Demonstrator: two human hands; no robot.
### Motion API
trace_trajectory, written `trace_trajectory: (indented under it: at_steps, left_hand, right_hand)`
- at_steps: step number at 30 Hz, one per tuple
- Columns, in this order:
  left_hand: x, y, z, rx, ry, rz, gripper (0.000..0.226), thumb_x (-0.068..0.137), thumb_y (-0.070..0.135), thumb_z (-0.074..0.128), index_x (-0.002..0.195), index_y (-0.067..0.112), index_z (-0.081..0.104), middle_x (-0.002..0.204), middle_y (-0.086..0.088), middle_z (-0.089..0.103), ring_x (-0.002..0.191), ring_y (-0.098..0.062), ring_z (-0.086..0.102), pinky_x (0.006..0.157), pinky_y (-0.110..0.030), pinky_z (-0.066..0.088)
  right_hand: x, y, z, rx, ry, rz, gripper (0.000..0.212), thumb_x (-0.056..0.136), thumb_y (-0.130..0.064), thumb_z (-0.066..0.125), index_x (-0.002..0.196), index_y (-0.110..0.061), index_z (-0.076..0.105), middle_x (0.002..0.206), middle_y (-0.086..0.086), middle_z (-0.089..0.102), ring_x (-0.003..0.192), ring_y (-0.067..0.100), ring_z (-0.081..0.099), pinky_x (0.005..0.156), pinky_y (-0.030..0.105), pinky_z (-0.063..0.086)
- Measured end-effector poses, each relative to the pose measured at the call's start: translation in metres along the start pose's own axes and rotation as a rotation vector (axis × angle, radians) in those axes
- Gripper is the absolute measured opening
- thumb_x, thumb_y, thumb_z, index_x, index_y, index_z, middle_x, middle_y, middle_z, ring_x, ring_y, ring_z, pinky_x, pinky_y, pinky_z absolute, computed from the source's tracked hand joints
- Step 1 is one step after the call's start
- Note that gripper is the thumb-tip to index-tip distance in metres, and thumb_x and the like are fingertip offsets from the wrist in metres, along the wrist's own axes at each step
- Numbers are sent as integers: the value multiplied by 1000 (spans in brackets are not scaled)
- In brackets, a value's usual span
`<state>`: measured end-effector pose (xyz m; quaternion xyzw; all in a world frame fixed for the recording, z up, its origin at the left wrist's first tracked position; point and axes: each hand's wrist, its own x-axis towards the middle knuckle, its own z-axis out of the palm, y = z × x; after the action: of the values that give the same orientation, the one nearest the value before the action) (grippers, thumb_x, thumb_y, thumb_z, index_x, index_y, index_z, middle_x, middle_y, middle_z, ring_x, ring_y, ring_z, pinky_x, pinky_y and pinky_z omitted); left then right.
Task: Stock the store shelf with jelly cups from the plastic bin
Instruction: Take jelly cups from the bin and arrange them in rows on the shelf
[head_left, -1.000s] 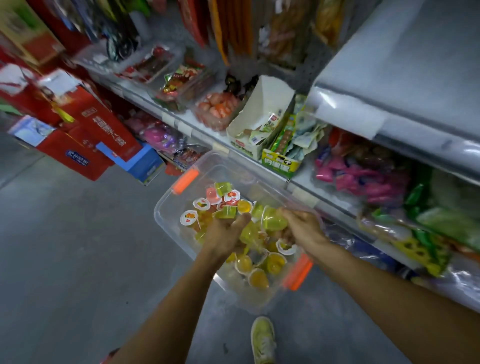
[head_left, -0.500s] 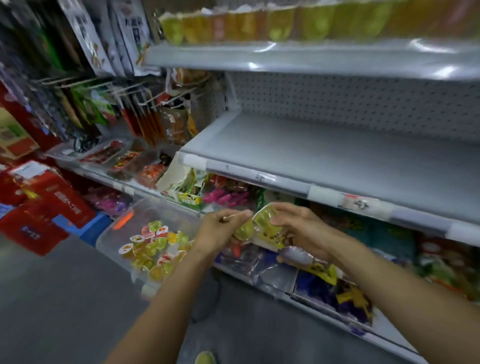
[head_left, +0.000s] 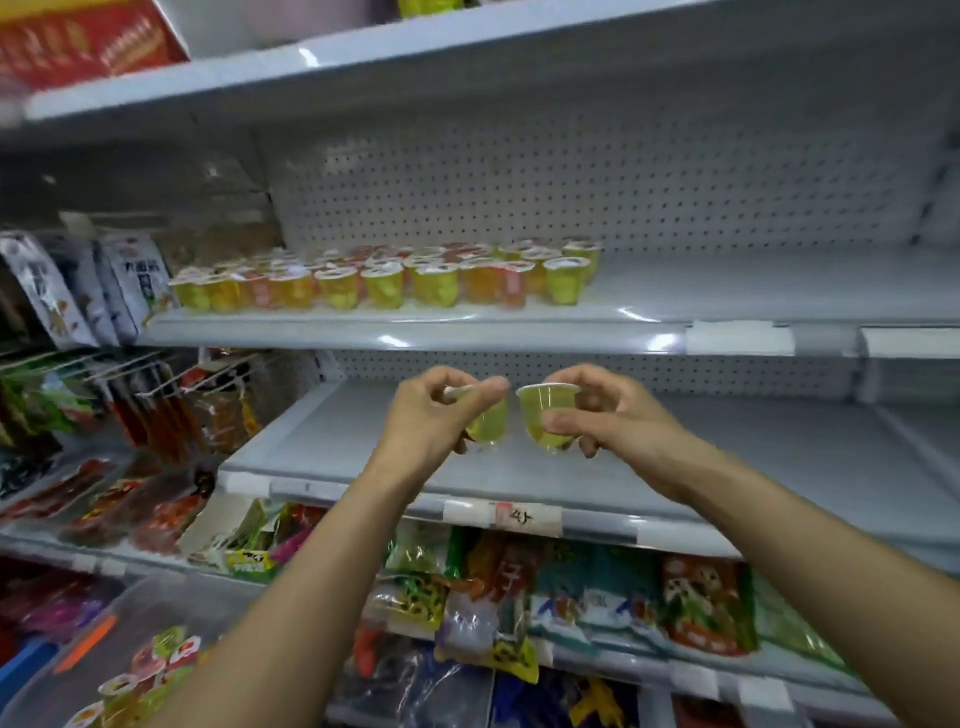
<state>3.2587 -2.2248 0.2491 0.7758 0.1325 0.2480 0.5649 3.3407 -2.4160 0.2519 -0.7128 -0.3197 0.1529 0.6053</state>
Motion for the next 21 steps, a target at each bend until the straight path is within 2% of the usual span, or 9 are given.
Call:
trace_trajectory:
  at_steps: [4,7,9,11,13,15,17,21]
  left_hand:
    - [31,36,9,6,9,125,37,74,45,79,85,11,69,67,0,61,50,-10,52,50,-26,46]
    - [60,58,15,4,13,200,43,68,51,80,85,13,69,71,-4,63,50,-12,53,49,-26,47]
    - [82,69,18,9,20,240,49,64,55,81,87,14,69,85,-12,70,59,-22,63,52,-31,54]
    - [103,78,21,19,32,265,54,59,61,83,87,18,70,92,-15,71,71,-30,69,64,-43,61]
    - [122,85,24,27,31,280,58,53,65,83,87,20,70,93,-17,70,76,-30,71,71,-50,60]
    - [139,91,27,30,17,286,57,54,63,84,89,21,69,95,-18,69,81,-31,71,72,-51,60]
    - [156,94,29,45,4,273,56,55,62,84,90,21,69,94,-14,70,82,-28,72,75,-50,60]
    - [180,95,32,62,-11,263,66,46,72,81,90,25,69,97,-6,70,88,-25,71,80,-50,59]
  right_hand:
    - [16,-27,-38,-10,148,-99,33,76,-17,79,106,-18,65,91,22,68,65,12,59,56,21,43]
    - [39,-45,-64,-58,284,-179,31,77,-14,79,103,-20,64,91,22,69,65,14,57,60,25,47]
    - [59,-52,-82,-112,354,-198,32,77,-14,79,103,-22,62,90,16,67,70,17,55,66,29,47]
    - [85,-53,-99,-166,401,-188,35,77,-10,78,107,-20,61,89,7,63,73,16,53,70,29,47]
    - [113,-49,-112,-241,428,-171,40,75,-6,79,108,-18,60,93,7,63,76,17,55,73,32,48]
    - [138,-42,-122,-338,423,-155,42,71,-6,81,105,-18,60,96,9,64,75,17,56,70,31,47]
    - [156,-34,-126,-389,387,-143,40,70,-6,82,101,-18,60,90,7,63,69,15,55,63,27,46]
    - [177,-24,-125,-439,360,-138,35,71,-2,79,93,-20,58,75,2,61,53,9,52,50,21,45]
